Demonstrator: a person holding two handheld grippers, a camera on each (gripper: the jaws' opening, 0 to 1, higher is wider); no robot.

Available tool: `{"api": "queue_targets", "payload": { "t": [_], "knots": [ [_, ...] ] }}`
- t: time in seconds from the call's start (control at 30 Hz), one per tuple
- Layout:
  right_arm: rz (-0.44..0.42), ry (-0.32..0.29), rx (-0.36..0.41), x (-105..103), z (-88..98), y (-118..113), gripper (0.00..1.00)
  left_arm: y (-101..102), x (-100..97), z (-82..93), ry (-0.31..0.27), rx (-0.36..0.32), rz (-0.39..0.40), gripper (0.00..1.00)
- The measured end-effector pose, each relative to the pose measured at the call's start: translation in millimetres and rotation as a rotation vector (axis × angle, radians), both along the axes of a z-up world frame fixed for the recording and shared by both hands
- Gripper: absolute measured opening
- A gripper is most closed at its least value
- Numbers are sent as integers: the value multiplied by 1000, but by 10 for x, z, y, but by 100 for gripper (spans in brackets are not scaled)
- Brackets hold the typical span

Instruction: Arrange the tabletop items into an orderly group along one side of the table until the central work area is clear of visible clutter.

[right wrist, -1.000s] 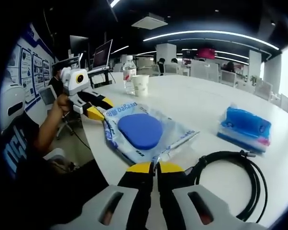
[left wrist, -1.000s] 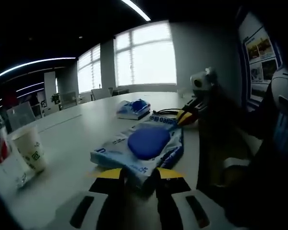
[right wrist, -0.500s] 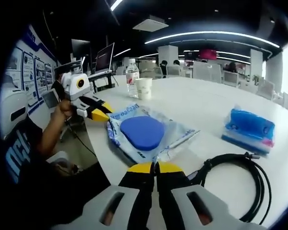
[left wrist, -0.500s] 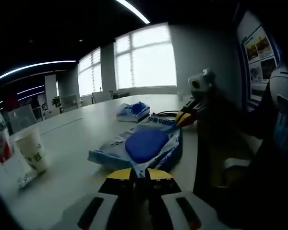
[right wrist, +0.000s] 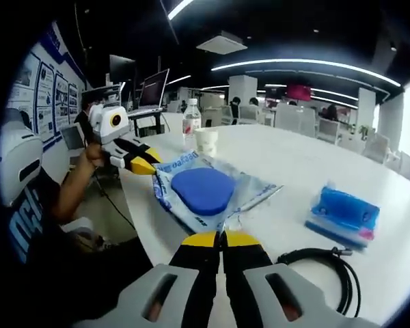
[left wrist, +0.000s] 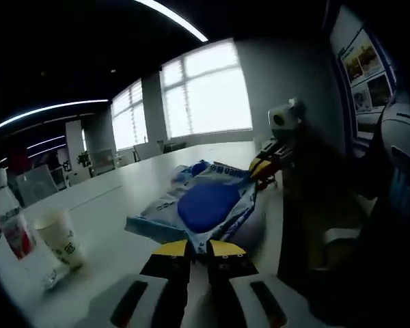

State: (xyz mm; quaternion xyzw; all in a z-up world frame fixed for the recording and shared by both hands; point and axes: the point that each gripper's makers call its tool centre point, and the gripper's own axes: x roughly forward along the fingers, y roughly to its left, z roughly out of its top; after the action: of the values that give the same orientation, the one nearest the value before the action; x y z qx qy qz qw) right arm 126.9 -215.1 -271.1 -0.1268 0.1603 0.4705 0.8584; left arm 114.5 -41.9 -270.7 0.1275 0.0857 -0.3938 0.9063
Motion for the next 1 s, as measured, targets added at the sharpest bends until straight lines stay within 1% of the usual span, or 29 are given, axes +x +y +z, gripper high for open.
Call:
{"api": "queue_targets", "payload": {
  "t": [0.07, 0.37, 0.47, 0.8, 1.0],
  "knots": [
    [0, -18, -3, 20, 57, 8, 0, 0, 16, 55, -17, 7, 1, 7],
    [0, -83, 3, 111, 322, 42, 0, 36, 103, 288, -56, 6, 5, 8],
    [-3, -93, 11, 142, 355, 47, 0, 53, 137, 343, -67, -6, 8, 8],
    [-10, -103, 11, 220, 373, 70, 0, 76, 187, 332, -66, -7, 16, 8],
    [-14, -111, 3, 286, 377, 88, 0, 94, 261, 321, -63, -8, 19, 8]
  ]
}}
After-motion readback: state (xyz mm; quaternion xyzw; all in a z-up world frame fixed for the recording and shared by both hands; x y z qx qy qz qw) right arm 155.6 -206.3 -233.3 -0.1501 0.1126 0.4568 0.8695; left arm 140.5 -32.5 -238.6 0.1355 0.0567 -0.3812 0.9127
